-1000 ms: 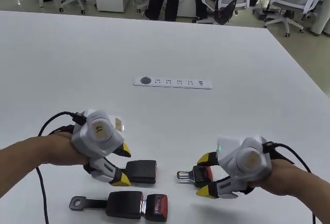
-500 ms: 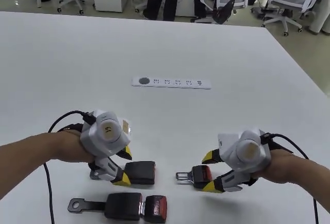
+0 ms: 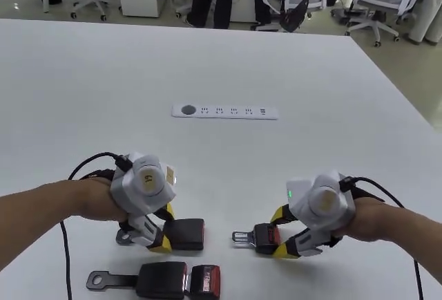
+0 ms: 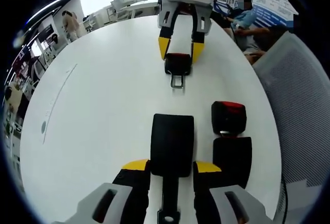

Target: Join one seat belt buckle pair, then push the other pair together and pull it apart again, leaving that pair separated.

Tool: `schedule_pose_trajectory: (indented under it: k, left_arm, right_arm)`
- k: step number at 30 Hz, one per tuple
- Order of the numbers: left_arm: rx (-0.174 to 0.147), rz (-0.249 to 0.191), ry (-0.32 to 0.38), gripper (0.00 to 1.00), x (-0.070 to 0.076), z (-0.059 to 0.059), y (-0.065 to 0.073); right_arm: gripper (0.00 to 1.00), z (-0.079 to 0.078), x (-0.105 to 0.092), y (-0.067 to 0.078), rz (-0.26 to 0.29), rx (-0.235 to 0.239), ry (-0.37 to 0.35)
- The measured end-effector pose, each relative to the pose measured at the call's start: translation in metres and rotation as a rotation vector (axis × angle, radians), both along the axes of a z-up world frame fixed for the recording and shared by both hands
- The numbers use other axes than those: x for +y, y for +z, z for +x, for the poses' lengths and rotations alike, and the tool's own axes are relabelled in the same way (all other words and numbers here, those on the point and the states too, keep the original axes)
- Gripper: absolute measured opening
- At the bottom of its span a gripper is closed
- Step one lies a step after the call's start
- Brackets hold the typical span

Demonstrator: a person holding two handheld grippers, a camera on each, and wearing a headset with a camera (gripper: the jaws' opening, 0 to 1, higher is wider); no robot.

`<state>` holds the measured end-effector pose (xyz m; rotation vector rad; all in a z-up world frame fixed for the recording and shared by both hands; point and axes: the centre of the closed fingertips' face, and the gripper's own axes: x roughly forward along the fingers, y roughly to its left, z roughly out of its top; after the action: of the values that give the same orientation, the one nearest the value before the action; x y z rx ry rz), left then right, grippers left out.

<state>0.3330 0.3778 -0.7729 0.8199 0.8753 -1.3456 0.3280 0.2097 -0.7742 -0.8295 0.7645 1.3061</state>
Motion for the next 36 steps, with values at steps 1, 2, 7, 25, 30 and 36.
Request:
schedule_pose_trajectory:
  k: [1, 2, 7, 25, 30, 36]
  left_arm:
    - [0.0, 0.0, -0.001, 0.33, 0.0, 0.0, 0.0]
    - [-0.001, 0.001, -0.002, 0.33, 0.0, 0.0, -0.001]
    - [-0.006, 0.0, -0.011, 0.32, -0.001, -0.001, 0.0]
    - [-0.011, 0.011, -0.019, 0.31, 0.001, 0.002, -0.003]
    - [-0.007, 0.015, -0.018, 0.31, 0.002, 0.004, -0.004]
    - [-0.007, 0.024, -0.027, 0.31, 0.002, 0.004, -0.005]
  right_arm:
    - [0.31, 0.0, 0.0, 0.0, 0.0, 0.0, 0.001]
    - [0.31, 0.0, 0.0, 0.0, 0.0, 0.001, 0.0]
    - [0.31, 0.0, 0.0, 0.0, 0.002, 0.0, 0.006]
    - [0.3, 0.002, 0.001, -0.001, -0.013, -0.011, 0.001]
    - [0.3, 0.003, 0.006, -0.001, -0.014, -0.012, -0.004]
    - [0.3, 0.004, 0.016, 0.0, -0.008, -0.022, -0.002]
